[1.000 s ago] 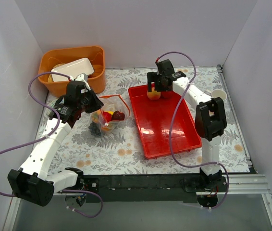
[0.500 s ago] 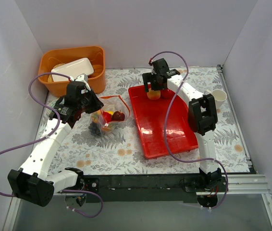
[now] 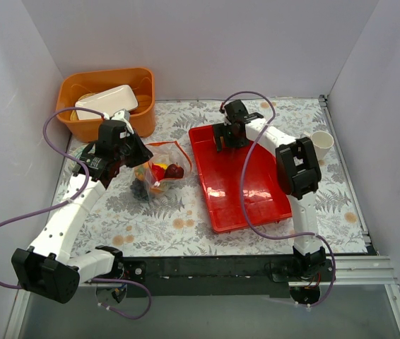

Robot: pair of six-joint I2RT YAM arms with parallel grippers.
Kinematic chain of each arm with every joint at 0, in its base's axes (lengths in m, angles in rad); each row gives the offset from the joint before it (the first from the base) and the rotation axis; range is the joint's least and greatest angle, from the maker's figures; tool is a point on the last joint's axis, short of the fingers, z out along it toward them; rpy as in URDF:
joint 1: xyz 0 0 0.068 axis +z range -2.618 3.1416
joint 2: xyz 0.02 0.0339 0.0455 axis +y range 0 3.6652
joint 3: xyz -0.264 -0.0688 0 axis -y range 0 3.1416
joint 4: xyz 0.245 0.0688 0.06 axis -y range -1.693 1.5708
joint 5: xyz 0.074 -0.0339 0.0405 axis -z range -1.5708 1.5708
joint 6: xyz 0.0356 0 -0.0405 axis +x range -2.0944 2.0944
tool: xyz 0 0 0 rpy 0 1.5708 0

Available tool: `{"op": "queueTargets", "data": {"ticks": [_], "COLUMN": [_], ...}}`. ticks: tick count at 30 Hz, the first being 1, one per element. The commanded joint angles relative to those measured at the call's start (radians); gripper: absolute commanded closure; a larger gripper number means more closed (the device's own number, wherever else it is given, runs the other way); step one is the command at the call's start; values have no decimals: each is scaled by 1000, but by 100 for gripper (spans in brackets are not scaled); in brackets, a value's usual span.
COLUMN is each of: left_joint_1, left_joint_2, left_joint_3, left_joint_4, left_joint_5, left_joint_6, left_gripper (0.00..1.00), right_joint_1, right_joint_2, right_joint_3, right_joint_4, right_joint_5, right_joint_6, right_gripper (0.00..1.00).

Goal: Place the food in the zip-top bag and seal the zipper
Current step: Adjust the fake fruit in the bin.

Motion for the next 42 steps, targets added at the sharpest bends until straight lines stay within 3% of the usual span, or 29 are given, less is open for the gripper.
{"op": "queueTargets", "data": {"ticks": [1,11,18,29,32,36,42], "left_joint_1": [3,3,2,3,2,2,3], "left_joint_2": [-36,-31,-36,-33,-34,-39,-33], "left_joint_3": [-10,-7,-12,-7,-6,-12,-9], "left_joint_4": [16,16,15,4,1,4,13], "left_joint_5": [-3,-6,-15,-30,-32,-27,-7], "left_joint_6": [4,3,3,12,11,11,9], "left_gripper": [100,100,100,100,100,100,100], "right_joint_1": [6,15,15,13,13,15,15], "right_joint_2": [-120,-247,-79,17,0,-60,-155], "right_joint_3": [-85,-133,75,126,100,24,-88], "right_joint_4": [64,166,69,75,71,89,87], "right_joint_5": [-60,-31,-17,34,29,6,-49], "right_joint_6": [-15,-15,-38,-35,-28,-28,-25], "right_gripper": [13,4,3,3,8,25,33]}}
